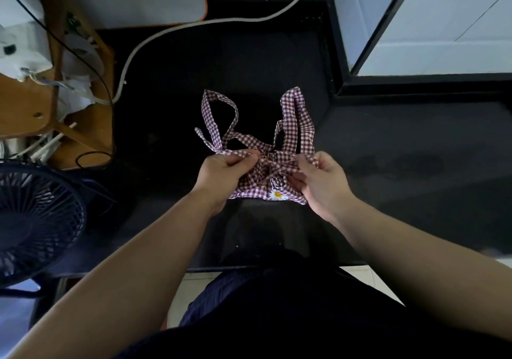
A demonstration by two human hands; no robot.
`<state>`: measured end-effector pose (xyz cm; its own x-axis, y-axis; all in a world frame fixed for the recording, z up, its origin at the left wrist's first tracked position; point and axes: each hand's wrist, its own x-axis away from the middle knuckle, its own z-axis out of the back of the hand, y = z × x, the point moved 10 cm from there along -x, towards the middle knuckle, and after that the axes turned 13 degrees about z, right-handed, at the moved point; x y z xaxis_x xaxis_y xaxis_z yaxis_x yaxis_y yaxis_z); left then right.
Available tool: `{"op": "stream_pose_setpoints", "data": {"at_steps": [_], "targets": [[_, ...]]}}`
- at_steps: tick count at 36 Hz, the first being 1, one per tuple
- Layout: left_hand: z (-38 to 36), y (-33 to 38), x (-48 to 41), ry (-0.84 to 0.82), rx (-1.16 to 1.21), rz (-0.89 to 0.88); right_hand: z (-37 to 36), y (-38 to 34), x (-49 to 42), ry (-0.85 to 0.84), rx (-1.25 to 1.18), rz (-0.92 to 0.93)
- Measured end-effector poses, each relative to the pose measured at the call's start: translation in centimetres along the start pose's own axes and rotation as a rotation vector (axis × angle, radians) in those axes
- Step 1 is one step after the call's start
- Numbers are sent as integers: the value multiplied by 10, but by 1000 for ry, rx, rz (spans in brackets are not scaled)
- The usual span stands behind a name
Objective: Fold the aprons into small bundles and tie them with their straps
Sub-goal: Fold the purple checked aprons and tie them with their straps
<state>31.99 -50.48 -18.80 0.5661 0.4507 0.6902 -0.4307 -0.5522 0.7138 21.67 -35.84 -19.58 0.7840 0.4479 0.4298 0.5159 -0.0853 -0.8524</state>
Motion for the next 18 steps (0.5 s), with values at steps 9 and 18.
{"op": "stream_pose_setpoints", "data": {"at_steps": [9,18], "targets": [[4,2,1,92,-72,-69,4,-5,-2,-64,474,145],[4,2,4,94,-31,-73,-33,-11,-6,-526,1177,205]]}}
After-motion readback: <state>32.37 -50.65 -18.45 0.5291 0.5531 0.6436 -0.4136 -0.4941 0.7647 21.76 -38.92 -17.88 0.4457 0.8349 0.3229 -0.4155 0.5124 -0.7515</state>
